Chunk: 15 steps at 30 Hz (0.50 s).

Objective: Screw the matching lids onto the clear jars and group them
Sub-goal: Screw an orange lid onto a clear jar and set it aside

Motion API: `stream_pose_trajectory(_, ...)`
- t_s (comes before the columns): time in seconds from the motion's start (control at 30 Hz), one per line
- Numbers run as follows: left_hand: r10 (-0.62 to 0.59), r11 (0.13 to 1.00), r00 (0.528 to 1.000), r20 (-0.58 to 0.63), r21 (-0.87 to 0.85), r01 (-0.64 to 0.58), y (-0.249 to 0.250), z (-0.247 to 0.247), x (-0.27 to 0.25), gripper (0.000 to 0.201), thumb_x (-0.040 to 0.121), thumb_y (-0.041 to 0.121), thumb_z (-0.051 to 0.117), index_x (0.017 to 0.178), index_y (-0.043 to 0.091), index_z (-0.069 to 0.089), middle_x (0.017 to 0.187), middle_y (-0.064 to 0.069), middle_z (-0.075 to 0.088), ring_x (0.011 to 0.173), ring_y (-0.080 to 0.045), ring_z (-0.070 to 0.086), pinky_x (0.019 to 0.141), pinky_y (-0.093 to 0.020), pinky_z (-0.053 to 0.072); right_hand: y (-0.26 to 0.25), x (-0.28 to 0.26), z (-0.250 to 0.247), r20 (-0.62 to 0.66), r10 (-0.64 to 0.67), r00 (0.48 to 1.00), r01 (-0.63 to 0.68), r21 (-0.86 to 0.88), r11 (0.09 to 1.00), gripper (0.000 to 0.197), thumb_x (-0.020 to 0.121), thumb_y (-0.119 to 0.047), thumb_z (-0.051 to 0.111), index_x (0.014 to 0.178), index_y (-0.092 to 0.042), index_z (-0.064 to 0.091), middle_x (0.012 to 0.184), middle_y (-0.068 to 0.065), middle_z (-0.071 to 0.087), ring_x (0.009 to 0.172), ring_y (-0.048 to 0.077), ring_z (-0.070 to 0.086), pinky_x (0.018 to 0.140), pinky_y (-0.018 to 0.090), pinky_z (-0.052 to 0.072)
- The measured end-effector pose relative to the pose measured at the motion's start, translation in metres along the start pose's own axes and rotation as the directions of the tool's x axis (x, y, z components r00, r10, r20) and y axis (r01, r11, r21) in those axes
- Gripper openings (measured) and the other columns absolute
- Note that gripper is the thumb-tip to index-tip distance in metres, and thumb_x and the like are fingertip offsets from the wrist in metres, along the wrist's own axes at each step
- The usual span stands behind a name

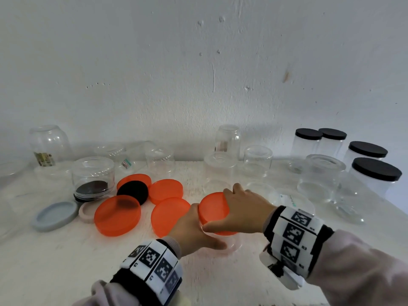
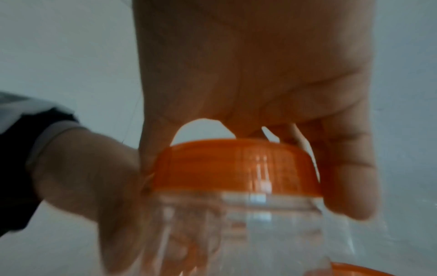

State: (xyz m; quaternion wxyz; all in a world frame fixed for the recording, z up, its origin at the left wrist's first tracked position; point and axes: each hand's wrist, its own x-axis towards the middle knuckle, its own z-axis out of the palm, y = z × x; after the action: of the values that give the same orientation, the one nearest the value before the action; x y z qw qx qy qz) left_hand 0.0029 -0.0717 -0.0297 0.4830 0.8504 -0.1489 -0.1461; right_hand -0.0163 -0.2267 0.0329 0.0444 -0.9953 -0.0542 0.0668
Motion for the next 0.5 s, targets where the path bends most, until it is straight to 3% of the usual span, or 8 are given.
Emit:
stream_pose_trajectory(0.1,0.004,1.0,1.0,0.009,0.008,-0.004,0.001,0.0,0.0,0.091,0.054,0.032,0.092,0.123,0.033,0.032,0.111,0.018,0.05,0.1,-0.002,0.051,0.076,-0.016,0.04,0.007,0.005,-0.014,0.16,-0.083,0.984,0.072,0.07,0.995,0.108,0.063,-0.073,0.066,0.147,-0.027,0.017,0.14,-0.002,0.03,0.126,0.021,0.031,0.094,0.037,0.04)
stream_pose_trajectory(0.17,0.004,1.0,1.0,0.005,0.007,-0.004,0.0,0.0,0.0,0.091,0.053,0.032,0.092,0.121,0.034,0.032,0.109,0.019,0.05,0.1,-0.001,0.05,0.076,-0.015,0.04,0.009,0.009,-0.021,0.209,-0.137,0.968,0.124,0.076,0.989,0.11,0.063,-0.067,0.072,0.149,-0.032,0.013,0.141,-0.007,0.029,0.128,0.019,0.029,0.097,0.038,0.04)
stream_pose_trajectory(0.27,0.011,1.0,1.0,0.001,0.009,-0.011,0.0,0.0,0.0,0.09,0.053,0.032,0.092,0.12,0.035,0.033,0.11,0.019,0.05,0.1,-0.002,0.051,0.076,-0.016,0.041,0.013,0.013,-0.019,0.158,-0.189,0.969,0.18,0.071,0.981,0.104,0.06,-0.072,0.07,0.146,-0.039,0.021,0.133,-0.01,0.035,0.121,0.016,0.034,0.091,0.034,0.039)
stream_pose_trajectory(0.33,0.01,1.0,1.0,0.005,0.005,-0.01,0.0,0.0,0.001,0.089,0.053,0.031,0.092,0.12,0.034,0.034,0.112,0.017,0.052,0.103,-0.003,0.052,0.082,-0.021,0.044,0.015,0.013,-0.015,0.128,-0.202,0.971,0.2,0.034,0.979,0.102,0.059,-0.077,0.066,0.145,-0.039,0.023,0.131,-0.01,0.036,0.119,0.016,0.035,0.091,0.033,0.039)
stream_pose_trajectory(0.43,0.001,1.0,1.0,0.007,0.0,-0.001,0.0,0.0,0.001,0.089,0.052,0.029,0.093,0.121,0.032,0.037,0.117,0.012,0.055,0.109,-0.009,0.054,0.095,-0.031,0.047,0.015,0.011,-0.007,0.056,-0.187,0.981,0.188,-0.025,0.982,0.102,0.059,-0.084,0.057,0.143,-0.033,0.029,0.129,-0.005,0.039,0.117,0.019,0.038,0.088,0.032,0.04)
stream_pose_trajectory(0.5,-0.001,1.0,1.0,-0.004,-0.01,0.001,0.0,0.001,0.001,0.089,0.051,0.027,0.093,0.122,0.03,0.038,0.116,0.012,0.056,0.107,-0.009,0.055,0.094,-0.031,0.048,0.011,0.007,0.0,-0.023,-0.142,0.99,0.141,-0.04,0.989,0.105,0.055,-0.09,0.046,0.138,-0.027,0.036,0.127,0.0,0.042,0.113,0.021,0.041,0.086,0.033,0.04)
